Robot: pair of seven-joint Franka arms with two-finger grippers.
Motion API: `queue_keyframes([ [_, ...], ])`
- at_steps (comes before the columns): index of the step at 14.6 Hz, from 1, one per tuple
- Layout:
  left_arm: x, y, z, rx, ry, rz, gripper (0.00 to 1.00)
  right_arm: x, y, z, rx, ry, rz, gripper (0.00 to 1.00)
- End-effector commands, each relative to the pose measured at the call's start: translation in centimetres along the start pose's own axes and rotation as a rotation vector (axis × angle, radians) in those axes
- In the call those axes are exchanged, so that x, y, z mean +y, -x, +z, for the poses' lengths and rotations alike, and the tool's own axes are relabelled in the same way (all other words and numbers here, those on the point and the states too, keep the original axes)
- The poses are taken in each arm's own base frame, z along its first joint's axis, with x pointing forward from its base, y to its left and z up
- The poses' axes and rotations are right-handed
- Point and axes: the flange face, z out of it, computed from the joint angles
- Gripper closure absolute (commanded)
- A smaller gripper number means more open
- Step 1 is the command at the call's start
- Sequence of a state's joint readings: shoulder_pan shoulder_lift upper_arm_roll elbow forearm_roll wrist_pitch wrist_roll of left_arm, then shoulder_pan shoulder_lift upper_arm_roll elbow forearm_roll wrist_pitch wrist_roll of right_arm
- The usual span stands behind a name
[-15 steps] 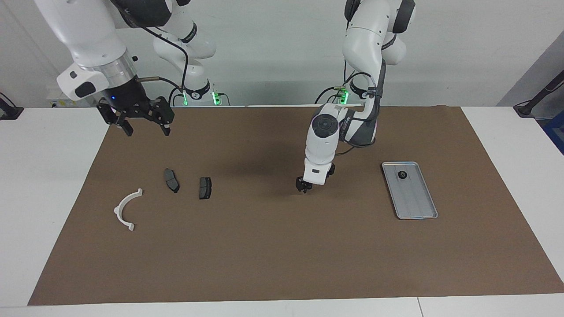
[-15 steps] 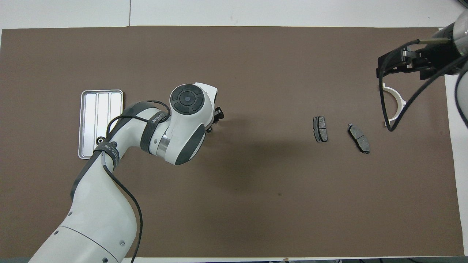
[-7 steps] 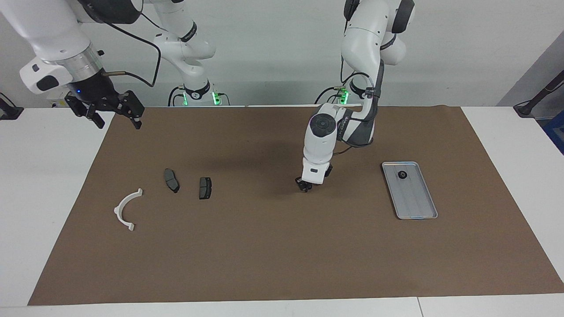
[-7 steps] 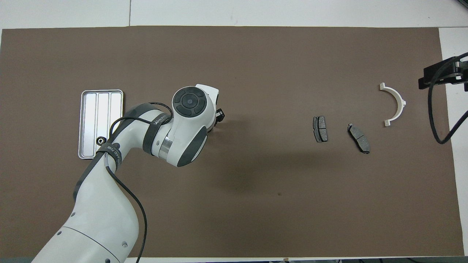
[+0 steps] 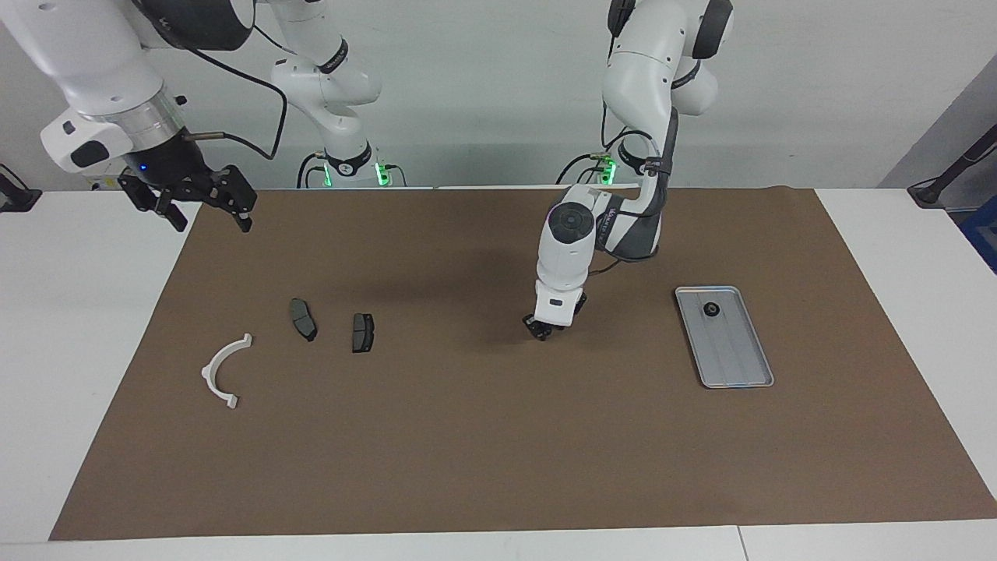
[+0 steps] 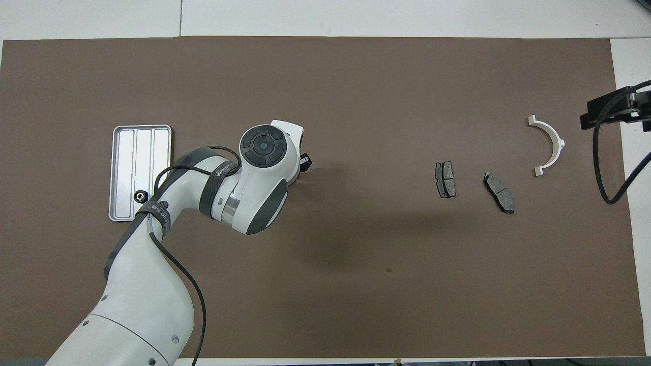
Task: Pick bearing gear from pile to tray
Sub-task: 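Carry the second bearing with the left gripper over the silver tray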
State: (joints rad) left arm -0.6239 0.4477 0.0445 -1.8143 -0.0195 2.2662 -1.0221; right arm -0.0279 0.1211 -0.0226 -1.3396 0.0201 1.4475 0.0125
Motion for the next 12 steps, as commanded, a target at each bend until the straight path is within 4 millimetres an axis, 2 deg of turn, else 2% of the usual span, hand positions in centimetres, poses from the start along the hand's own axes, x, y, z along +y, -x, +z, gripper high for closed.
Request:
queue_keyframes([
  [1,-0.3,0.5,0.3,0.018,-0.008,-0.008,0.87,0.1,0.9,1.5,-0.034,0.014,-0.022,0.0],
  [2,-0.2,0.7,0.3,0.016,-0.008,-0.006,1.0,0.1,0.7,1.7,-0.03,0.017,-0.023,0.0],
  [4,-0.3,0.4,-0.1,0.01,-0.021,-0.019,1.0,0.0,0.4,2.9,-0.027,0.019,-0.036,0.0],
  [6,-1.1,-1.3,-1.9,-0.004,-0.085,-0.019,1.0,-0.4,0.4,3.3,-0.025,0.019,-0.042,0.0],
  [7,-3.3,-3.8,-3.2,0.013,-0.114,-0.025,1.0,-0.1,0.5,3.1,-0.021,0.02,-0.037,0.0],
  [8,-5.6,-5.7,-5.9,0.016,-0.096,-0.003,1.0,-0.3,0.5,3.1,-0.021,0.021,-0.04,0.0],
  [10,-11.6,-9.5,-10.0,0.014,-0.076,0.034,1.0,-0.3,0.5,3.1,-0.021,0.021,-0.039,0.0],
  [12,-16.6,-13.6,-10.9,0.01,-0.071,0.09,1.0,-0.2,0.6,3.0,-0.019,0.021,-0.037,0.0],
])
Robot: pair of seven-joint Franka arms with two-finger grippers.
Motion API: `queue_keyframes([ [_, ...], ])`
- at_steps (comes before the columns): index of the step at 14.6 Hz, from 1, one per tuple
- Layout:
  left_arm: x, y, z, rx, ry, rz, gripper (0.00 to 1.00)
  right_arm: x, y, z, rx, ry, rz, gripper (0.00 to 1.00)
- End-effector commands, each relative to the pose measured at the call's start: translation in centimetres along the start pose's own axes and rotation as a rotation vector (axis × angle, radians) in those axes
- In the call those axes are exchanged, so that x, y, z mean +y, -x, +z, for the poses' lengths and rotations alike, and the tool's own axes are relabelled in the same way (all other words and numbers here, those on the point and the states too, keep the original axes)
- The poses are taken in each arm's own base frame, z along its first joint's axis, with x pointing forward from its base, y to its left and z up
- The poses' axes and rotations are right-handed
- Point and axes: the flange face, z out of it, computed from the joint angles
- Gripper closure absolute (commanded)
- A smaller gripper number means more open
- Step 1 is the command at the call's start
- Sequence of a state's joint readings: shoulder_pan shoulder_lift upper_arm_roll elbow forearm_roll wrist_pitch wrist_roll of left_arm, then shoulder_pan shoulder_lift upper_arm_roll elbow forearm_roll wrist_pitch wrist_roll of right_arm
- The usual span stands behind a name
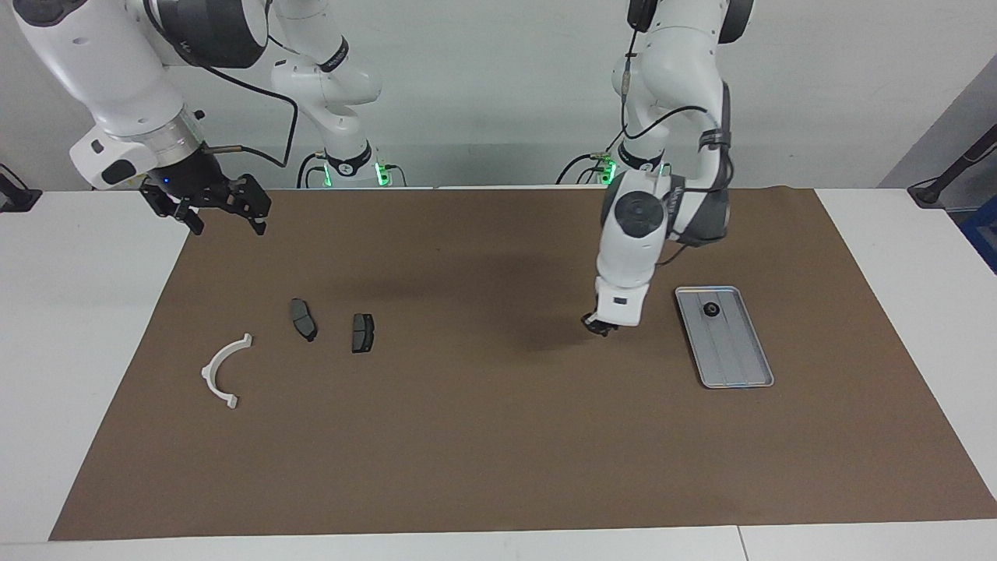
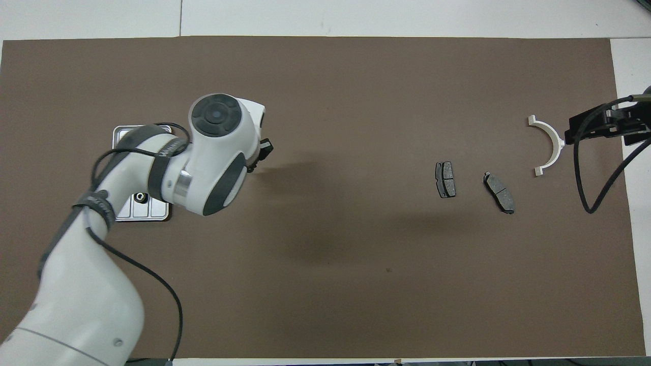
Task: Pick bearing gear from pile to tray
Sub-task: 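Carry the second bearing with the left gripper over the silver tray, then lower the bearing into the tray and open the left gripper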
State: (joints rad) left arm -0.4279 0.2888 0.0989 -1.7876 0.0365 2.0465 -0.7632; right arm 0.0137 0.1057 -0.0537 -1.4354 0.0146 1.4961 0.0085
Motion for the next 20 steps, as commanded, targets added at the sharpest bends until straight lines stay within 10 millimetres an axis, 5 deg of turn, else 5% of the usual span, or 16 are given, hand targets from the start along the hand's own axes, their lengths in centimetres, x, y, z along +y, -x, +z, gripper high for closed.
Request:
queue_keyframes([
  [1,-7.7,-3.7,-0.8,0.002,0.0,0.093,1.0,0.5,0.7,-0.2,0.016,0.012,-0.024,0.0],
  [5,-15.8,-9.3,0.6,0.072,0.034,0.177,1.0,1.1,2.1,-1.7,0.036,0.014,-0.02,0.0],
  [13,-16.9,-9.6,7.7,0.092,0.041,0.162,1.0,1.2,3.0,-1.0,0.019,0.012,-0.027,0.0],
  [20,-17.5,-8.4,9.6,0.084,0.04,0.157,1.0,1.1,2.9,-0.8,0.014,0.004,-0.028,0.0],
])
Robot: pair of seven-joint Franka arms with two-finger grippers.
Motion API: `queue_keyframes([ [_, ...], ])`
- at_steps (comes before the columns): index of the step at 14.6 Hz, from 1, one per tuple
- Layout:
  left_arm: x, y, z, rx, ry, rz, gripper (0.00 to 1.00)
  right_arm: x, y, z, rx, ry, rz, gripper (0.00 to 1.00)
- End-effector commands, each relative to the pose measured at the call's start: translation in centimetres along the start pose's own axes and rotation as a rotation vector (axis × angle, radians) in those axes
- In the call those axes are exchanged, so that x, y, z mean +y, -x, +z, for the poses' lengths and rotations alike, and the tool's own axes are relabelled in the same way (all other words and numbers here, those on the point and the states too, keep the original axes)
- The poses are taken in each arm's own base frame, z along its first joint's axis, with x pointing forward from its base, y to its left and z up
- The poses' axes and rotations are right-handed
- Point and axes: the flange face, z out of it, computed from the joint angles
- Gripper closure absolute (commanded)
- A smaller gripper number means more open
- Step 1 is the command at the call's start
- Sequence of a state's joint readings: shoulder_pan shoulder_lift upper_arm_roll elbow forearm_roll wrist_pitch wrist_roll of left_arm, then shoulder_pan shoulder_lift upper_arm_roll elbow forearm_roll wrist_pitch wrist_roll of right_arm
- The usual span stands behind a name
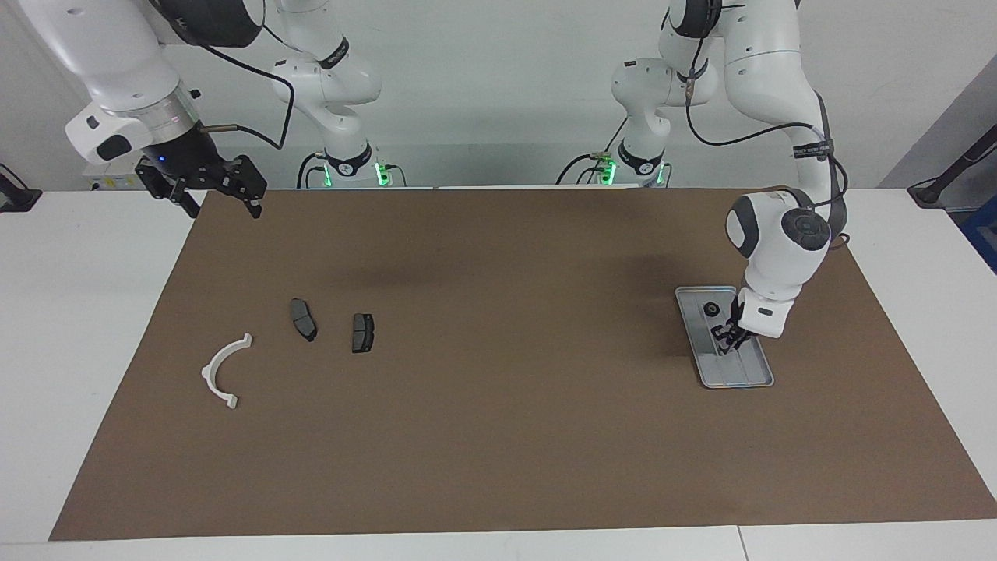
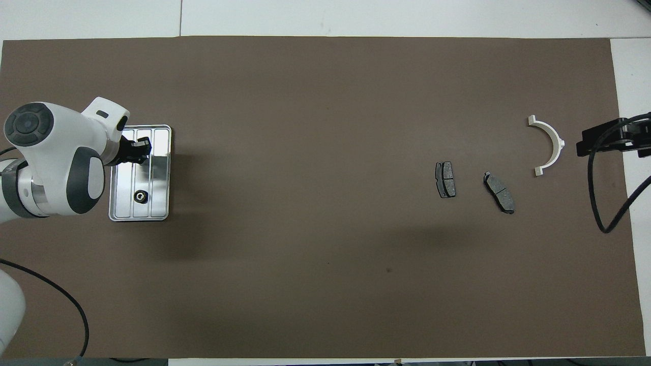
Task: Pick bearing gear from pile to tray
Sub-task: 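Lower the bearing into the tray and open the left gripper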
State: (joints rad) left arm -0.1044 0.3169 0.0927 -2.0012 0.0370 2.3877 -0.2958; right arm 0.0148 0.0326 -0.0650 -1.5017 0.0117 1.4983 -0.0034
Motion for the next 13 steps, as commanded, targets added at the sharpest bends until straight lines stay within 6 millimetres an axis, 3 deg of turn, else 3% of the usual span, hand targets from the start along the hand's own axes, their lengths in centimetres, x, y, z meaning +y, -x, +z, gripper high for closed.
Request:
queue_keyframes([
  [1,-0.6,0.8,0.1,0.012,-0.001,0.002,1.0,0.4,0.7,0.1,0.005,0.008,-0.026,0.0],
  [5,-0.7,1.4,0.9,0.024,0.006,-0.001,1.0,0.5,0.6,0.2,0.002,0.013,-0.026,0.0],
  [6,-0.7,1.4,0.9,0.024,0.006,0.001,0.83,0.5,0.6,0.2,0.005,0.021,-0.027,0.0],
  [7,-0.7,1.3,0.8,0.028,0.005,0.002,0.31,0.5,0.5,0.2,0.011,0.032,-0.028,0.0],
  [8,-0.6,0.9,0.3,0.028,0.005,0.001,0.0,0.5,0.3,0.4,0.012,0.037,-0.029,0.0],
  [11,-0.4,-1.0,-3.5,0.023,0.0,-0.004,0.0,0.3,-0.1,0.0,0.052,0.041,-0.033,0.0],
  [13,-0.9,-1.7,-8.2,-0.008,-0.01,-0.013,0.0,0.3,-0.1,0.1,0.046,0.041,-0.034,0.0],
])
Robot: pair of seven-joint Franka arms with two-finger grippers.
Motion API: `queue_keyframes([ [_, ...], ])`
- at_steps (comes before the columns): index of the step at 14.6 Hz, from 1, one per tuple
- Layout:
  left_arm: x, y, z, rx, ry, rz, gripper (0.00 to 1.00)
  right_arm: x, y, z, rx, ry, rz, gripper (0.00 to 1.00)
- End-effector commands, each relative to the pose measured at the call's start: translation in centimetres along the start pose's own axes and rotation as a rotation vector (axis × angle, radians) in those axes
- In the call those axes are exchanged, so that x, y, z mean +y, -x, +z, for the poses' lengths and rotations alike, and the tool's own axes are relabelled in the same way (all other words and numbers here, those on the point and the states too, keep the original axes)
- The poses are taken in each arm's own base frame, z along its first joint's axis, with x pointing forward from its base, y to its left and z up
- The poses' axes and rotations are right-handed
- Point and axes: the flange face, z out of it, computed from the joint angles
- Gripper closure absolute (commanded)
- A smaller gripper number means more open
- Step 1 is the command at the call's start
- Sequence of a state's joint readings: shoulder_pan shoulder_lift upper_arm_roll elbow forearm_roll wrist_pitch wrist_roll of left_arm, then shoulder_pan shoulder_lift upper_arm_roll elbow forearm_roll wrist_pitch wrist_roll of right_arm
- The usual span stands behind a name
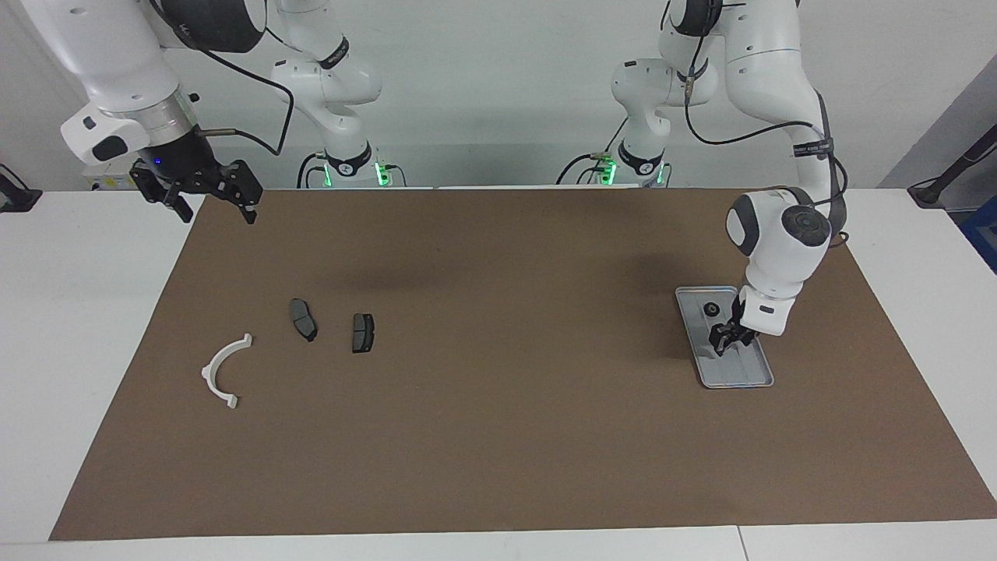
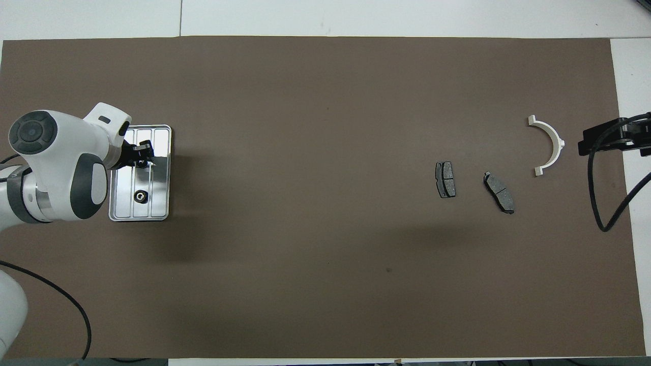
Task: Pick bearing gear from pile to tray
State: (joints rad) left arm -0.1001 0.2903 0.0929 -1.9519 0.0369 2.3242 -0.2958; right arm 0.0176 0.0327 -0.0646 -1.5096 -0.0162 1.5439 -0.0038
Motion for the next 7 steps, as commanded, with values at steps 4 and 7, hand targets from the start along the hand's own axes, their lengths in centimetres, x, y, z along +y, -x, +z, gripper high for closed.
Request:
queue_keyframes([
  [4,-3.4,1.6,-14.4,-0.067,-0.018,-0.033,0.0,0.1,0.4,0.2,0.006,0.013,-0.032,0.0],
  [7,-4.1,4.2,-20.8,-0.086,-0.016,-0.03,0.0,0.2,0.5,0.1,0.006,0.013,-0.031,0.0],
])
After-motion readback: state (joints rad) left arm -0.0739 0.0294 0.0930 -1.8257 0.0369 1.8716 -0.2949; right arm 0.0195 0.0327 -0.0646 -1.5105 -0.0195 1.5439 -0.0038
